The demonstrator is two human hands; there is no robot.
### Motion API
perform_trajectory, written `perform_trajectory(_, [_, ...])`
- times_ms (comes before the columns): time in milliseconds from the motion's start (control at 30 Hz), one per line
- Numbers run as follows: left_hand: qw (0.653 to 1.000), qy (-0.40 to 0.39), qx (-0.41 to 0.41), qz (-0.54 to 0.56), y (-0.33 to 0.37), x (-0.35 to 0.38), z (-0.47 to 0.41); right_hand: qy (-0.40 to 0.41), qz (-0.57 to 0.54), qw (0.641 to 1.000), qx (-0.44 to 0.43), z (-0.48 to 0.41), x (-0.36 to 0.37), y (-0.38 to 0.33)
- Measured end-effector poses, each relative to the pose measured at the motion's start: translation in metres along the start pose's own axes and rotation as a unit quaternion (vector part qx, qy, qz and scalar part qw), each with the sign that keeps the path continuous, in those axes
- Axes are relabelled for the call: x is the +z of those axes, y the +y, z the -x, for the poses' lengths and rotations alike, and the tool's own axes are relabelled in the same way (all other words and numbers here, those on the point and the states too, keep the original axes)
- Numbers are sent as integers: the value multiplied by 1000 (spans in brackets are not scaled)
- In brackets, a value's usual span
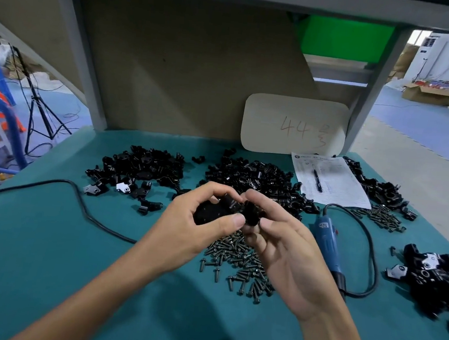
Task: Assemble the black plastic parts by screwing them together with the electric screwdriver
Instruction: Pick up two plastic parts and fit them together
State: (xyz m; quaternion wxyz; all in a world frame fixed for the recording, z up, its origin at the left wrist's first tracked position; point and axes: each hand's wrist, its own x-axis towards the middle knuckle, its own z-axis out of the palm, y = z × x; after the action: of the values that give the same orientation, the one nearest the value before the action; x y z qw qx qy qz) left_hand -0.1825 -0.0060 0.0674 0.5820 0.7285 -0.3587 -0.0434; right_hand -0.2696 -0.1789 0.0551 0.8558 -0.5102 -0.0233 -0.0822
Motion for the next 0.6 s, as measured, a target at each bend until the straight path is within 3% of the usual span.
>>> perform_trajectory(167, [998, 22, -10, -52, -1, -4, -2, -2, 8, 1000, -13, 0, 0, 0])
perform_trajectory(267, [993, -1, -80, 84, -1, 0, -3, 12, 17, 1000, -20, -1, 0, 3])
perform_trajectory(400, [939, -48, -195, 279, 3, 1, 0, 27, 52, 998, -26, -3, 2, 5])
perform_trajectory(600, [951, -82, -163, 251, 3, 0, 0, 47, 65, 996, -33, -2, 0, 7])
